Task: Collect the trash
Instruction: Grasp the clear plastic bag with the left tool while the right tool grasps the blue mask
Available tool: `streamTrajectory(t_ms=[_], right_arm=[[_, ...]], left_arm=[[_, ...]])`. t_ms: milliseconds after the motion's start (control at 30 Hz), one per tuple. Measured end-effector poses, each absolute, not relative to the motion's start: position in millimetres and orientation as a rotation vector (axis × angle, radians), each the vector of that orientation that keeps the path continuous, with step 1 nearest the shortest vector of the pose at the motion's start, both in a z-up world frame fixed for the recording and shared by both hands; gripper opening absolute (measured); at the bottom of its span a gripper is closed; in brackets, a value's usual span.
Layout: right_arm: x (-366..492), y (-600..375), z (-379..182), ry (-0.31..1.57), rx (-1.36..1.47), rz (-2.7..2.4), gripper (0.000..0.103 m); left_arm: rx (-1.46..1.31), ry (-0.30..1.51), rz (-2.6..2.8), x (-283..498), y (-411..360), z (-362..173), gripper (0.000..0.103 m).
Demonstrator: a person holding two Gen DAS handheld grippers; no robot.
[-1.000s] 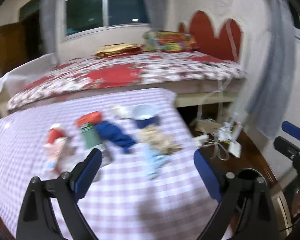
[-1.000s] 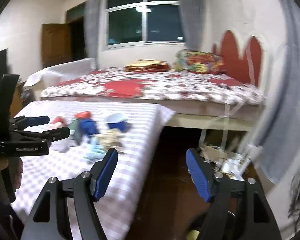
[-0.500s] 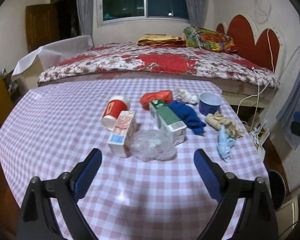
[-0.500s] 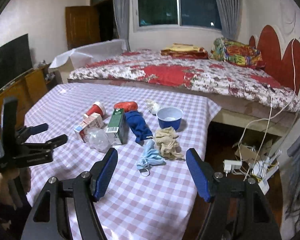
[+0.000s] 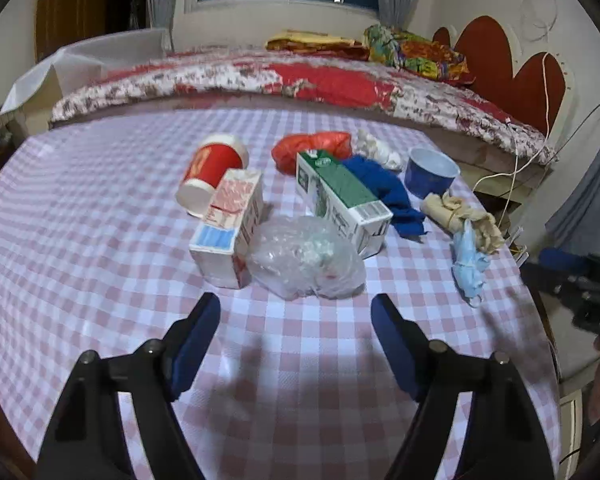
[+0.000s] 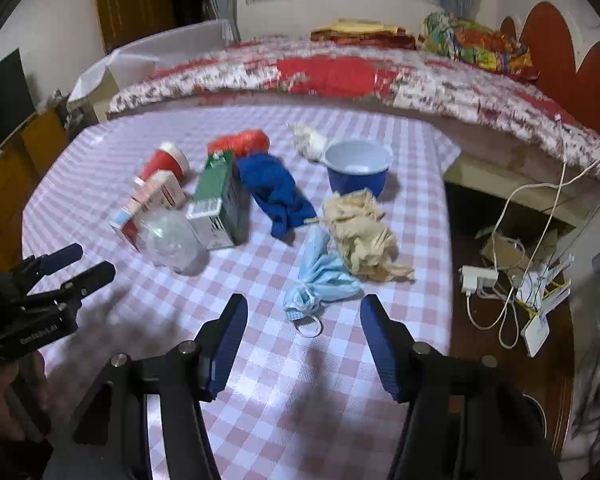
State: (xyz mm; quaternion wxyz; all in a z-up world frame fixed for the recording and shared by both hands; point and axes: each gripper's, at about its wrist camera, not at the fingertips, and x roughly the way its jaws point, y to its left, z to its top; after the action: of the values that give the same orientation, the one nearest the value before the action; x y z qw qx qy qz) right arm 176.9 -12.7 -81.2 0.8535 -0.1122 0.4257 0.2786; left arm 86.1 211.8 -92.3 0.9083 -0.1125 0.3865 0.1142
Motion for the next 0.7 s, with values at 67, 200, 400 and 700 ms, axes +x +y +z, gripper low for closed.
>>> streamTrajectory(t_ms=[67,200,400,700], right_arm=[[183,-7,-91,0.918,-0.240,0.582,0.060],[195,2,-110,0.958,-0.244,0.577,0.055],[212,9,-130,1.002,-0.234,0.577,0.049],[227,21,-147,1.033,-0.227,0.612,0.030]], left_arm=[[-0.249,0.811,0.230,93,214,-98,0.079],[-0.258,0.837,0.230,106,212,-108,0.079],[-0.257,0.853,0.222,128,212,-115,0.079],[-0.286,0.896,0.231,157,219,-130,0.079]])
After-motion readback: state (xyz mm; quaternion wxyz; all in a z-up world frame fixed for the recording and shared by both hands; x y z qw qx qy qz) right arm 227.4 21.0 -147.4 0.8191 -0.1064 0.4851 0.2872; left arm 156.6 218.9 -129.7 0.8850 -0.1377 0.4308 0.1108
